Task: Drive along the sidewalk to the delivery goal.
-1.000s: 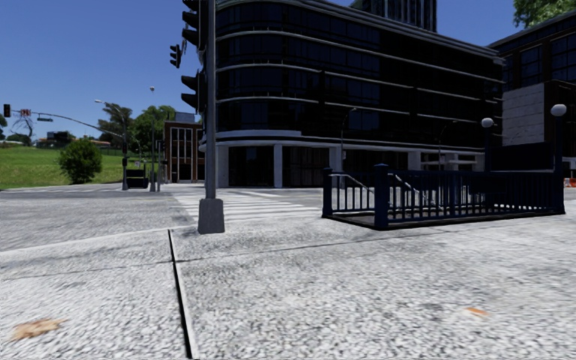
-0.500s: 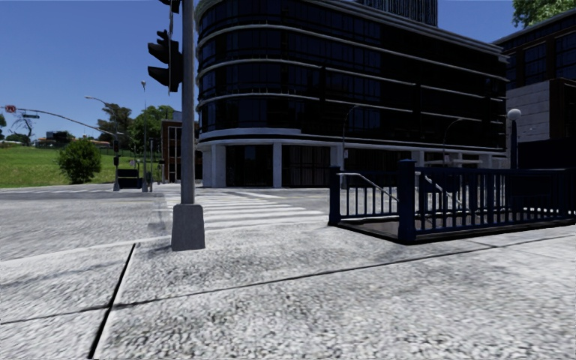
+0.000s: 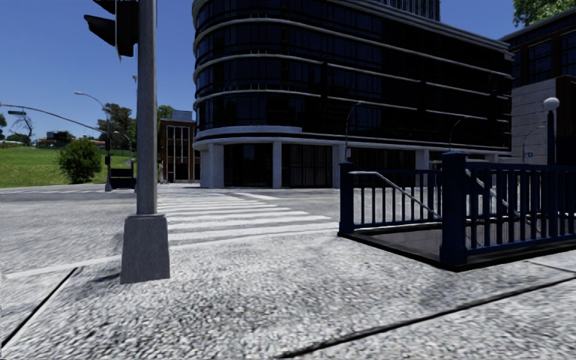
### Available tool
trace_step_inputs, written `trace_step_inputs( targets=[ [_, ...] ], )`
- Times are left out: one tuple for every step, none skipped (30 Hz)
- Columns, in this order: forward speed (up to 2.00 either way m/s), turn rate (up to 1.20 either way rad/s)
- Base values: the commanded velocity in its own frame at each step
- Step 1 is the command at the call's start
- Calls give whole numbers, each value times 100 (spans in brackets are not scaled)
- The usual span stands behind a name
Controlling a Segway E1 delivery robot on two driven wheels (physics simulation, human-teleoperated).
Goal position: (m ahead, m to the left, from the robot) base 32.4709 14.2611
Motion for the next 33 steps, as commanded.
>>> trace_step_inputs(
  targets=[
    [200,0],
    [200,0],
    [200,0],
    [200,0],
    [200,11],
    [200,30],
    [200,37],
    [200,37],
    [200,40],
    [200,40],
    [200,40],
    [200,40],
    [200,40],
    [200,40],
    [200,40],
    [200,40],
    [200,40],
    [200,40],
    [200,40],
    [200,40],
    [200,40],
    [200,40],
    [200,40],
    [200,40],
    [200,38],
    [200,38],
    [200,38],
    [200,38],
    [200,38],
    [200,37],
    [200,37],
    [200,37],
    [200,37]
  ],
)
